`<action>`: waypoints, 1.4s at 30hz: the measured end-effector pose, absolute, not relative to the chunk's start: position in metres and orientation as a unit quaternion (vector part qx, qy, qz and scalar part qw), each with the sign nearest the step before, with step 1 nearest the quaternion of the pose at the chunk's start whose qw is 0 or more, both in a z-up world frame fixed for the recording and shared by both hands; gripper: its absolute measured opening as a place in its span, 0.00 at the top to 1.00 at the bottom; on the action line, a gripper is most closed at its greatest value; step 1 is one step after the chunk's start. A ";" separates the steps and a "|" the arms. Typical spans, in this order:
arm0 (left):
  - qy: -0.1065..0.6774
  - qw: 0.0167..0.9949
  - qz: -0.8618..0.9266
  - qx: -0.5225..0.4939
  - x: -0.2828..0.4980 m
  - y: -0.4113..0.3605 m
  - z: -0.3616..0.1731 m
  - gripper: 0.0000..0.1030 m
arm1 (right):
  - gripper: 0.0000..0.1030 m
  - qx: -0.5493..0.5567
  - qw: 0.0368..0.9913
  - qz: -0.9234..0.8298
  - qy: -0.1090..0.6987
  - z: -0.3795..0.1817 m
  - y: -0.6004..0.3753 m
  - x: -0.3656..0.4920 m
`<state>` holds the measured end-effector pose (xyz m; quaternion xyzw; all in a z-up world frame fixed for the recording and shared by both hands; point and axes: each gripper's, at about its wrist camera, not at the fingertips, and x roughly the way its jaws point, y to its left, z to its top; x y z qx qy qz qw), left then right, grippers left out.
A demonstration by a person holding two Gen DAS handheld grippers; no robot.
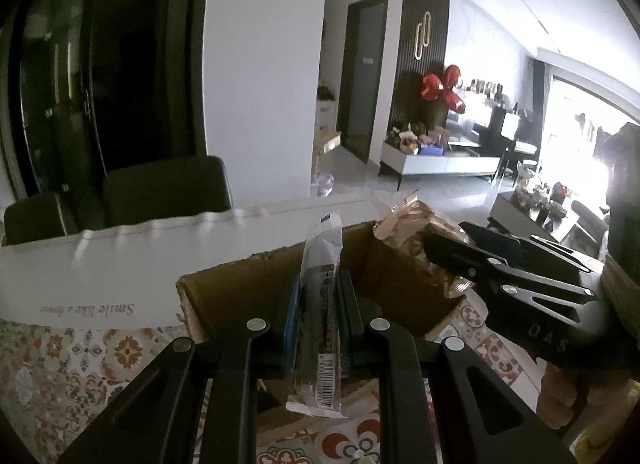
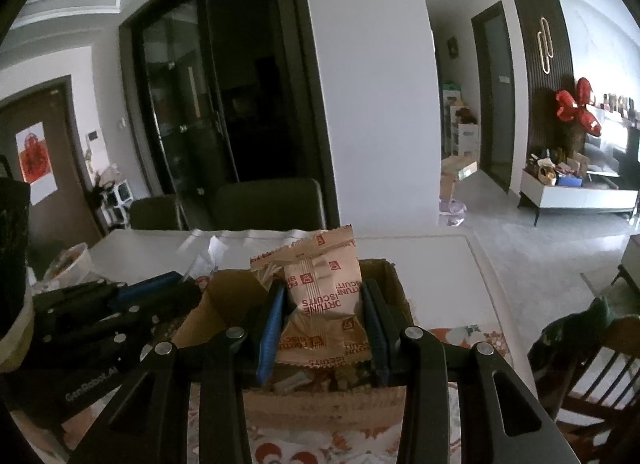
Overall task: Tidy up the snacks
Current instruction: 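Carry both items over the box and open both grippers to drop them, then move both grippers back toward the red packet and small white item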
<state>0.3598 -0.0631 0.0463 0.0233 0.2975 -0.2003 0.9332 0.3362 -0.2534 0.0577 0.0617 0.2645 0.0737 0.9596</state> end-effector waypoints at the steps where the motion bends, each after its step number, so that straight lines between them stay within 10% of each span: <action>1: 0.305 0.931 -0.200 0.024 0.364 -0.064 0.044 0.82 | 0.62 0.062 0.959 0.072 0.267 0.056 -0.254 0.339; 6: 0.331 0.923 -0.194 0.028 0.378 -0.068 0.033 0.80 | 0.62 0.070 0.954 0.066 0.284 0.047 -0.261 0.349; 10: 0.329 0.926 -0.183 0.027 0.379 -0.065 0.031 0.50 | 0.61 0.069 0.952 0.053 0.294 0.042 -0.262 0.354; 16: 0.303 0.939 -0.152 0.054 0.358 -0.061 0.042 0.40 | 0.39 0.061 0.954 0.027 0.294 0.041 -0.260 0.346; 42: 0.248 0.954 -0.151 0.069 0.240 -0.058 0.041 0.26 | 0.30 0.030 0.968 0.024 0.248 0.049 -0.258 0.233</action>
